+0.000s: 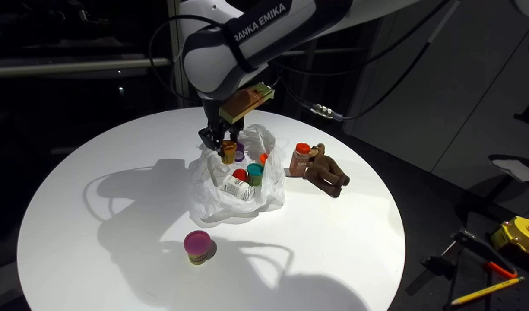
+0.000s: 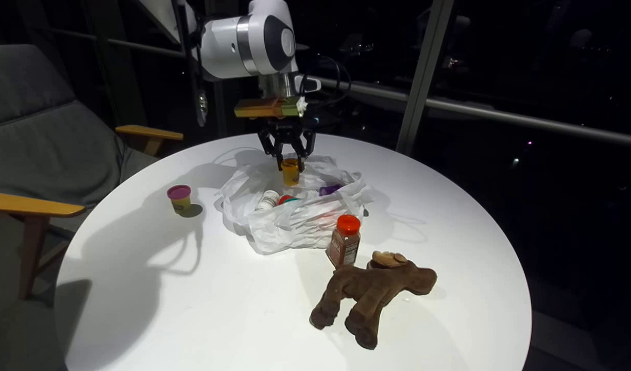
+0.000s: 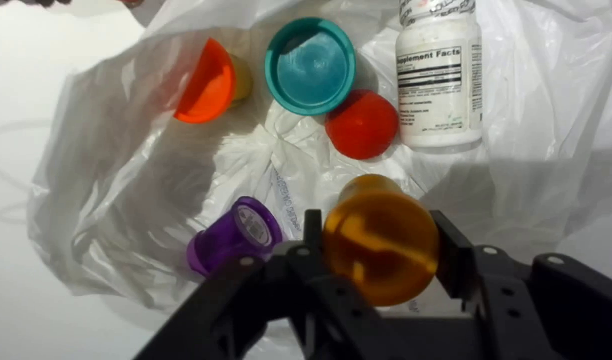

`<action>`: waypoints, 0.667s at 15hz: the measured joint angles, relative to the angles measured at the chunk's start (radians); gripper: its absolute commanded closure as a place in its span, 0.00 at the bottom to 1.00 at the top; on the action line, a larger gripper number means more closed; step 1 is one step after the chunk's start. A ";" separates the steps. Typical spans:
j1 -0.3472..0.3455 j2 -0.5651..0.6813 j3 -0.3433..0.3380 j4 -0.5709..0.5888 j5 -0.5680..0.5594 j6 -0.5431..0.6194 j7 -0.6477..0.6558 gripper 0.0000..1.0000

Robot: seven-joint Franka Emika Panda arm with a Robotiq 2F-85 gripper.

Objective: Remove all the contents from the plastic bag and put them on the table.

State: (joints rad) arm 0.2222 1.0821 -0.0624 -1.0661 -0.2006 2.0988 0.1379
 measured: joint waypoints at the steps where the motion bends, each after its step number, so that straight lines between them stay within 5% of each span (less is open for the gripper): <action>1: 0.014 -0.034 -0.003 -0.043 -0.009 0.000 0.020 0.72; 10: 0.165 -0.280 0.021 -0.448 -0.032 0.057 0.183 0.72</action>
State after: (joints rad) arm 0.3877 0.8024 -0.0415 -1.5139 -0.2328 2.1561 0.3209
